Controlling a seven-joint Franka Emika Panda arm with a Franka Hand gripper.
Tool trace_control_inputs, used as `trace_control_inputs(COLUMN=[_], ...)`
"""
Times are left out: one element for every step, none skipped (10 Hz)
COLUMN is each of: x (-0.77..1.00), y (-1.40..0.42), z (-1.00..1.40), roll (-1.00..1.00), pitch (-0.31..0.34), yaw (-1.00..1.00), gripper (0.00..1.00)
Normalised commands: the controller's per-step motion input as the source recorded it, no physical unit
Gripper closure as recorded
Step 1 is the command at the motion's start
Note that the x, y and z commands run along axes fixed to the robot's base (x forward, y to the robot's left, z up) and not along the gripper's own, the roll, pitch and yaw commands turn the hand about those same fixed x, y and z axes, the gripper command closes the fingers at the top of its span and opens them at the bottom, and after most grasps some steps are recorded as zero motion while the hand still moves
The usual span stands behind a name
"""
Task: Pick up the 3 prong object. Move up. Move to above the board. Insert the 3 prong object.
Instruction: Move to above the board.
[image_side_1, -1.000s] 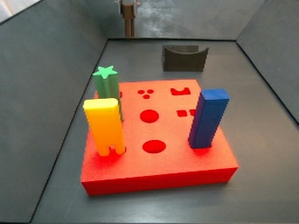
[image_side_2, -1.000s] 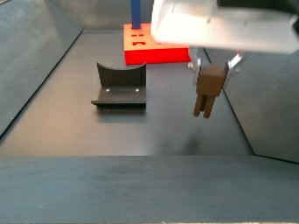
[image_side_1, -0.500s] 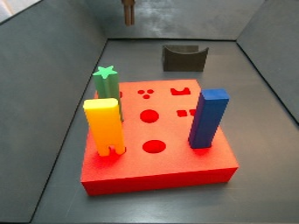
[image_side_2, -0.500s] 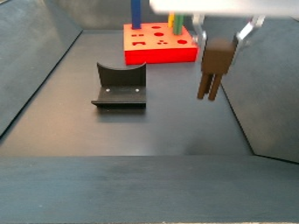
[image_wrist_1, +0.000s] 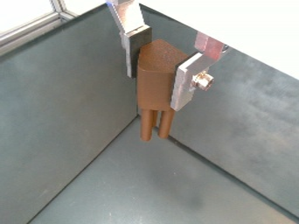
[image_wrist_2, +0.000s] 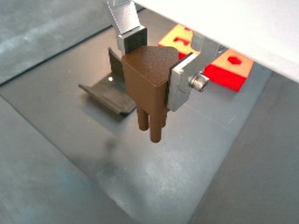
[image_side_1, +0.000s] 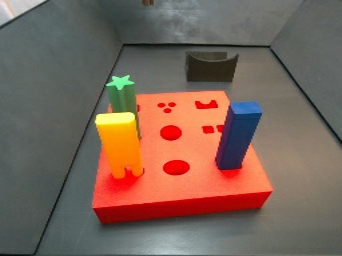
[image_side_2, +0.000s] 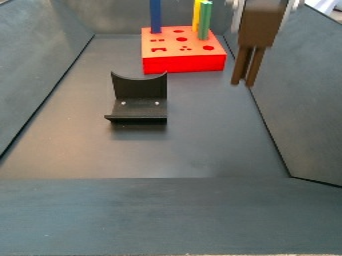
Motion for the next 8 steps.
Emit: trace_control_inputs(x=[0.02,0.02,0.01,0.01,0.0,0.01,0.01,0.13], y=[0.04,0.04,0.04,0.02,0.01,0.0,0.0,-1.0], z=[1.0,1.0,1.0,0.79,0.59,0.49,0.28,0.05], roll=[0.02,0.03,0.04,0.05,0.04,0.04,0.05,0.19], pitch=[0.088,0.088,0.091,0.091,0.094,0.094,0.094,0.238], yaw=[0.01,0.01,0.02,0.02,0.02,0.02,0.02,0.32], gripper=[1.0,1.0,1.0,1.0,1.0,1.0,1.0,1.0])
